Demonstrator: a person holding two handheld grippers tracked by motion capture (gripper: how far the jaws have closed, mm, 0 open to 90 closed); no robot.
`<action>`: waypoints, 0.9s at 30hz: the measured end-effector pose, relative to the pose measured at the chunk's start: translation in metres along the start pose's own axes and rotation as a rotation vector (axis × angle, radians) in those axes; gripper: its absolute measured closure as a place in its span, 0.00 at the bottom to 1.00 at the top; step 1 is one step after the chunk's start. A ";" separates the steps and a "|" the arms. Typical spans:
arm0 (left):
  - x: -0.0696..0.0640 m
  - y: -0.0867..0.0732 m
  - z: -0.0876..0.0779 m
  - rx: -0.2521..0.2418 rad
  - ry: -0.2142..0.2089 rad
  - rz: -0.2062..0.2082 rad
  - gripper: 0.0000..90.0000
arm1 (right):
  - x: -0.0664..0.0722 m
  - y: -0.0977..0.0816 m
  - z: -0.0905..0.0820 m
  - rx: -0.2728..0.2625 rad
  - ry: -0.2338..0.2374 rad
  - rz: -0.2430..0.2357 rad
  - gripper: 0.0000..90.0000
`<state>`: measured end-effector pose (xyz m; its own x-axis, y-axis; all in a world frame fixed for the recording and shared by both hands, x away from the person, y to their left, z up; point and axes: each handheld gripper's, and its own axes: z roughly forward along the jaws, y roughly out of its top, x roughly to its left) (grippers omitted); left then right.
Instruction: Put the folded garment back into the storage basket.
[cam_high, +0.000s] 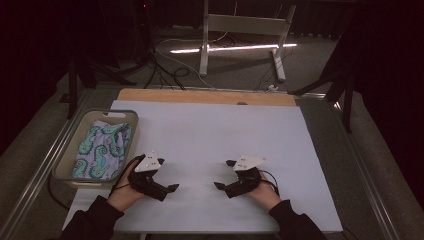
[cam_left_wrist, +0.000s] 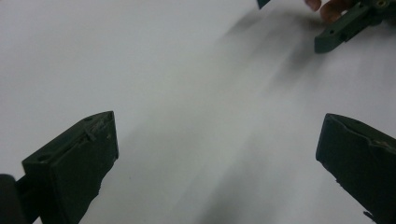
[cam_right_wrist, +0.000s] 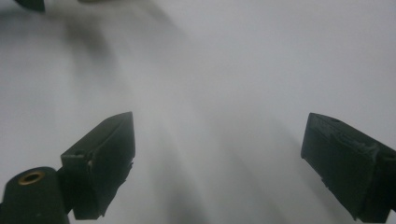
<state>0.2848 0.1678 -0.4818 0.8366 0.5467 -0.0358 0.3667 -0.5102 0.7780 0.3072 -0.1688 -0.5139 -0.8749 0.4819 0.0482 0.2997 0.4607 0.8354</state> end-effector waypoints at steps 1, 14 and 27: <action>-0.001 -0.002 0.000 0.000 -0.001 0.001 0.00 | 0.000 -0.004 -0.004 0.001 -0.003 -0.002 0.11; -0.008 -0.022 -0.007 0.012 -0.005 -0.013 0.00 | -0.005 -0.039 -0.060 -0.007 -0.090 0.050 0.11; -0.009 -0.037 -0.010 0.032 -0.010 -0.025 0.00 | -0.004 -0.071 -0.106 0.007 -0.175 0.090 0.11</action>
<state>0.2597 0.1881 -0.5040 0.8306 0.5534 -0.0613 0.4004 -0.5171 0.7565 0.2495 -0.2828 -0.5151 -0.7648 0.6437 0.0262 0.3775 0.4148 0.8279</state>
